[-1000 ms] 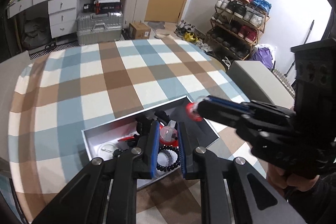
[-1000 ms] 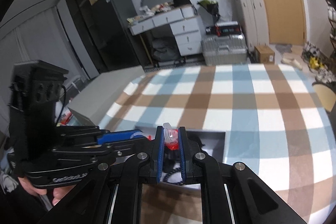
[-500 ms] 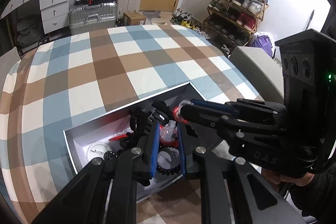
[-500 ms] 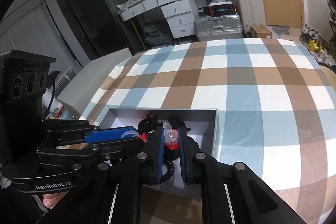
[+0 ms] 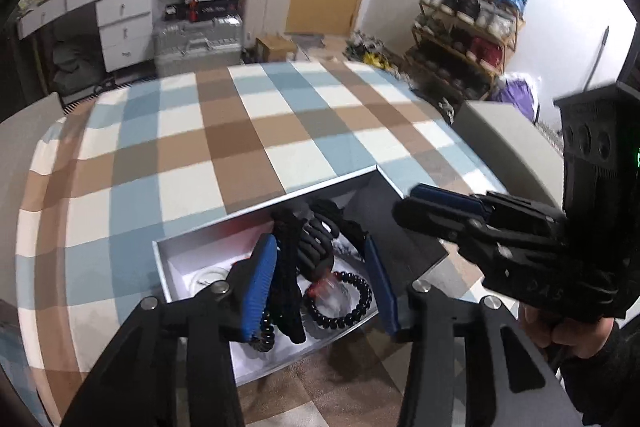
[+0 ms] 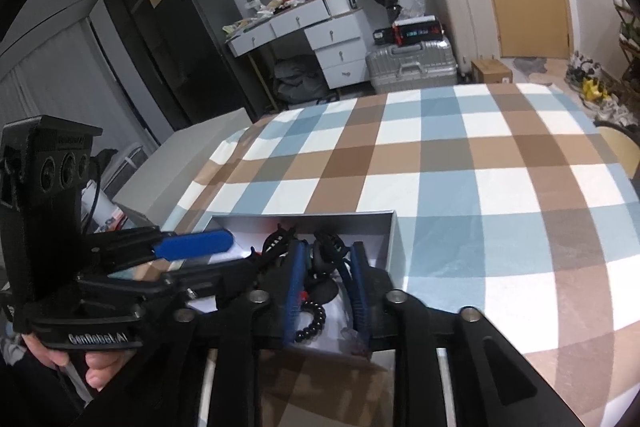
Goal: Organize jewelry
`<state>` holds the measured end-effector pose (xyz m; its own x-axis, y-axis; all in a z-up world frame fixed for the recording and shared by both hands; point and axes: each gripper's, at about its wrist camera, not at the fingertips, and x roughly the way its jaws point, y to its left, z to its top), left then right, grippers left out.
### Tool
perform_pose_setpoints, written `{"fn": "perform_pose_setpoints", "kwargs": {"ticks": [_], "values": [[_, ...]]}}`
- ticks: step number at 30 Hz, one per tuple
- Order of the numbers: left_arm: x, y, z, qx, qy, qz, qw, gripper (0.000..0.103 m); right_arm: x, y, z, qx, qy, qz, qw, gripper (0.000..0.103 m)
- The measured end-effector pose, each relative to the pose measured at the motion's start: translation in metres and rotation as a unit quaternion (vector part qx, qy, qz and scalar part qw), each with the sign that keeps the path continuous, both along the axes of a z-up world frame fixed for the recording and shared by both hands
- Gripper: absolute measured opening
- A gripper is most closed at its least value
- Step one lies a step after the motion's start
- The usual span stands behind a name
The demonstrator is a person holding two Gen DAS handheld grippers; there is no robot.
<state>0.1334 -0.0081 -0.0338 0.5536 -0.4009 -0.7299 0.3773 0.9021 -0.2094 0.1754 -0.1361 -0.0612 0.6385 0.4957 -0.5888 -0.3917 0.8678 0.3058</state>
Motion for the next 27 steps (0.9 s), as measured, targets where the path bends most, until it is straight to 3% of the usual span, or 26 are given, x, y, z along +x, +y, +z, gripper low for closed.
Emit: {"fn": "perform_pose_setpoints", "kwargs": {"ticks": [2,4,6,10,14,18,25,27], "values": [[-0.003,0.003,0.003,0.002,-0.014,0.016,0.9998,0.048,-0.006,-0.004,0.005,0.000,-0.020,-0.012,1.000,0.050],[-0.010,0.008,0.009,0.011,-0.043,0.045,0.9980,0.061,-0.012,-0.006,0.009,0.001,-0.038,-0.019,0.999,0.054],[-0.015,0.012,0.013,0.021,-0.070,0.071,0.9948,0.066,-0.017,-0.006,0.011,0.006,-0.051,-0.014,0.999,0.054],[-0.027,0.020,0.014,0.036,-0.126,0.127,0.9832,0.085,-0.032,-0.002,0.011,-0.005,-0.086,-0.012,0.996,0.066],[-0.039,0.022,0.003,0.083,-0.166,0.187,0.9646,0.085,-0.056,0.005,0.008,-0.018,-0.147,-0.016,0.989,0.086],[-0.050,0.030,-0.008,0.071,-0.175,0.211,0.9590,0.085,-0.071,0.009,0.003,-0.030,-0.181,-0.020,0.983,0.094],[-0.070,0.046,-0.020,0.056,-0.198,0.266,0.9418,0.085,-0.090,0.009,-0.006,-0.056,-0.220,-0.040,0.973,0.102],[-0.075,0.045,-0.020,0.067,-0.213,0.274,0.9354,0.085,-0.094,0.011,-0.007,-0.066,-0.233,-0.049,0.969,0.103]]}}
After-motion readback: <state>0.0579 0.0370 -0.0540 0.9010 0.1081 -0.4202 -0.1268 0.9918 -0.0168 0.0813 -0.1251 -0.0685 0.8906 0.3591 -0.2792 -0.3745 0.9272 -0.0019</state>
